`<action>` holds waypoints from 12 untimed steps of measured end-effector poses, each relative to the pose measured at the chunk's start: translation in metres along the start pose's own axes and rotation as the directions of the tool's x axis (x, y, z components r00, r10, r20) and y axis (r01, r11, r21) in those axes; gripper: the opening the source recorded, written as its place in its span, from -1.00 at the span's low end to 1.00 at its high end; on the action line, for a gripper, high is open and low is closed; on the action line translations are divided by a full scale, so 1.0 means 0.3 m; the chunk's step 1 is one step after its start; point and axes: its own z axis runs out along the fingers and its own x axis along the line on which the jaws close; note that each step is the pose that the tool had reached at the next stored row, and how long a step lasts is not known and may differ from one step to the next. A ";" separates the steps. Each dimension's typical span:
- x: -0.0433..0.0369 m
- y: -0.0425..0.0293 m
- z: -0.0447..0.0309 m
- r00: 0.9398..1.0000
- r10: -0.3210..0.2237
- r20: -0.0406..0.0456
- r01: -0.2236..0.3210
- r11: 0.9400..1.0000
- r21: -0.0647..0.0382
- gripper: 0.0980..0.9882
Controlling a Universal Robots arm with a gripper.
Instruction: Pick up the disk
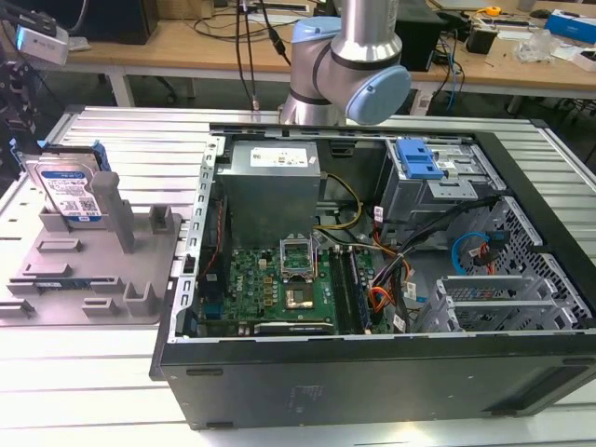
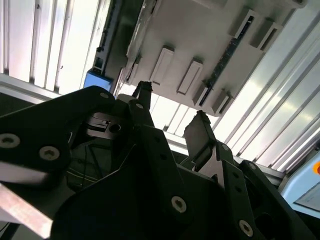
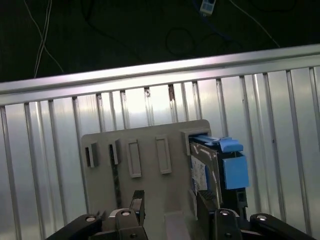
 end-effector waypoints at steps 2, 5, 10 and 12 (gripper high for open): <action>-0.029 0.011 0.000 1.000 -0.007 -0.001 0.007 1.000 0.000 0.00; -0.068 0.023 0.000 1.000 -0.019 -0.004 0.019 1.000 0.000 0.00; -0.131 0.042 0.000 0.999 -0.042 -0.008 0.042 0.999 0.001 0.00; -0.148 0.059 0.001 0.999 -0.052 -0.008 0.052 0.999 0.001 0.00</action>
